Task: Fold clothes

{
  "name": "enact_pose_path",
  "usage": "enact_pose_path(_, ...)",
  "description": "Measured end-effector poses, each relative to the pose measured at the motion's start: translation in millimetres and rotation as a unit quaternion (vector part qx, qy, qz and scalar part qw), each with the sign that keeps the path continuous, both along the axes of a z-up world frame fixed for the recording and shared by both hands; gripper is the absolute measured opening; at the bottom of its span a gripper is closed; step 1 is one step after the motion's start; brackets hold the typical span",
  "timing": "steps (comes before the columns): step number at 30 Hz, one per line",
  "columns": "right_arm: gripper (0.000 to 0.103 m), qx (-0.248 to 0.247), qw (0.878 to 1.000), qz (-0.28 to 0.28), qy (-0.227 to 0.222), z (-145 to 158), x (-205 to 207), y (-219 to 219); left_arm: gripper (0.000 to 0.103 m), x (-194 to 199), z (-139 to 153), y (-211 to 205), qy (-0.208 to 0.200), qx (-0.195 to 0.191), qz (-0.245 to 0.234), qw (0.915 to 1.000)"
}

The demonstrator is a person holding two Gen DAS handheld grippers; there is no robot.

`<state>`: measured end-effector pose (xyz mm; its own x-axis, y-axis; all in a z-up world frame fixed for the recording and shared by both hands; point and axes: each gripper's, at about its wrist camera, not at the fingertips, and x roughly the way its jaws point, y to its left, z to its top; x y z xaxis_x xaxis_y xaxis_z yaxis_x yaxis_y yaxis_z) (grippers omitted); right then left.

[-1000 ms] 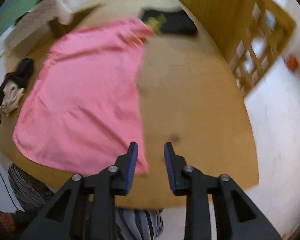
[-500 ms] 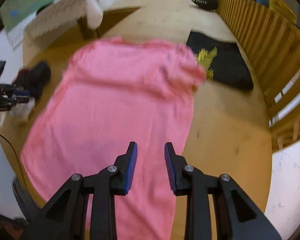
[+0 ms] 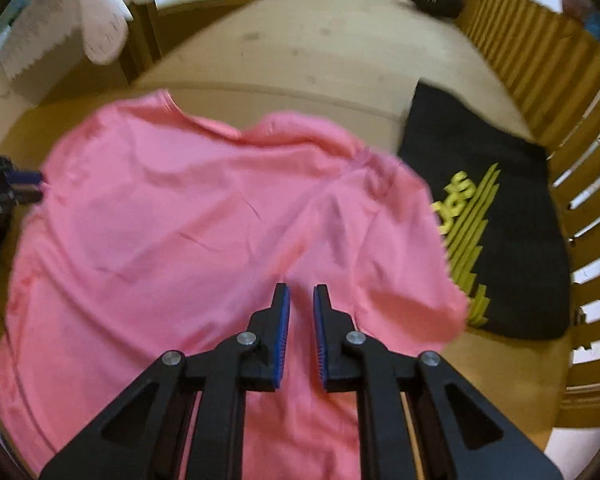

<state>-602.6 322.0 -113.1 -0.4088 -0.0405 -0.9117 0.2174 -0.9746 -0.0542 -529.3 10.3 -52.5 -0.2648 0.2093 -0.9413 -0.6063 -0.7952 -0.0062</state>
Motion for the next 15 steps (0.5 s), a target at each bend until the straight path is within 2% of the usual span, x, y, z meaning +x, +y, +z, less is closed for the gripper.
enact_pose_path(4,0.012,0.013,1.0,-0.003,0.0,-13,-11,6,0.036,-11,-10,-11,-0.005,-0.015,0.003,0.9999)
enact_pose_path(6,0.012,0.041,0.999,-0.02,0.004,-15,-17,13,0.035,-18,-4,-27,0.022,-0.042,0.036,0.9982)
enact_pose_path(7,0.011,0.042,0.999,-0.027,0.004,-13,-19,16,0.032,-21,2,-36,0.04,-0.054,0.058,0.996)
enact_pose_path(11,0.011,0.027,0.999,-0.021,0.024,7,-21,8,0.033,-14,26,-56,0.061,-0.035,0.066,0.9954)
enact_pose_path(15,0.011,0.003,0.999,0.009,0.048,27,-29,-21,0.033,-6,31,-43,0.047,-0.003,0.036,0.9982)
